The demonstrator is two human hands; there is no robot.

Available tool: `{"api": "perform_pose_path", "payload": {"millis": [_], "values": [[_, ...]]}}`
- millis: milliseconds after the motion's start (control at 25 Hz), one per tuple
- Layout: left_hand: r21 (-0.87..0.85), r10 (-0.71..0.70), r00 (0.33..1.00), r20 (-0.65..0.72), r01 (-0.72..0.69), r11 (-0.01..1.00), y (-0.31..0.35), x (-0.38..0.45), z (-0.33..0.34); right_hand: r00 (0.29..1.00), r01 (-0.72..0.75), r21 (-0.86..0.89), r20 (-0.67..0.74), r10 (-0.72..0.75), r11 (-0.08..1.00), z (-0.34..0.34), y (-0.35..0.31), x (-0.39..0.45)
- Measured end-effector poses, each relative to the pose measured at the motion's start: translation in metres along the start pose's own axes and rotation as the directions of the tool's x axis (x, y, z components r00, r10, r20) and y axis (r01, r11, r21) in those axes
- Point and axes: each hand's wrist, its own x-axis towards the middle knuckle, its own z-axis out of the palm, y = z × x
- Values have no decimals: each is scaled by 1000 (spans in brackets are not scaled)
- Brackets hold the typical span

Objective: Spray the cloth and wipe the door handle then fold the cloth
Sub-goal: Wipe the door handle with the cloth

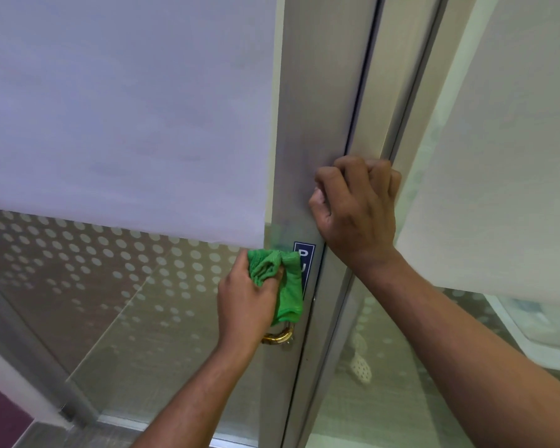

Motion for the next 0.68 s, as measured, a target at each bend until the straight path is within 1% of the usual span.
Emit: {"api": "perform_pose_path", "payload": {"millis": [120,160,240,320,360,480,520,560,680], "values": [[-47,56,998,-38,-58,997,19,9,-3,998,27,-5,54,-26,1000,-5,2,-1],[-59,71,996,-46,-73,996,22,12,-4,994,61,-16,92,-59,998,-7,5,-4],[-65,66,997,-36,-69,996,19,15,-4,968,202,-88,168,-185,976,-13,17,-15],[-46,33,999,-6,-33,998,8,12,-4,916,373,-146,218,-337,916,-19,33,-19],[-26,26,1000,1,-26,999,3,9,-3,884,442,-146,238,-402,885,-22,40,-16],[6,64,998,-16,-64,998,0,4,-1,770,592,-74,345,-537,802,-24,53,-3],[6,79,997,-26,-79,997,4,5,-1,743,618,-68,377,-554,783,-24,55,0],[2,100,994,-34,-100,995,9,6,-1,732,628,-69,392,-558,775,-23,56,0],[-10,151,987,-59,-152,988,14,12,3,740,614,-55,388,-549,788,-20,57,-2]]}}
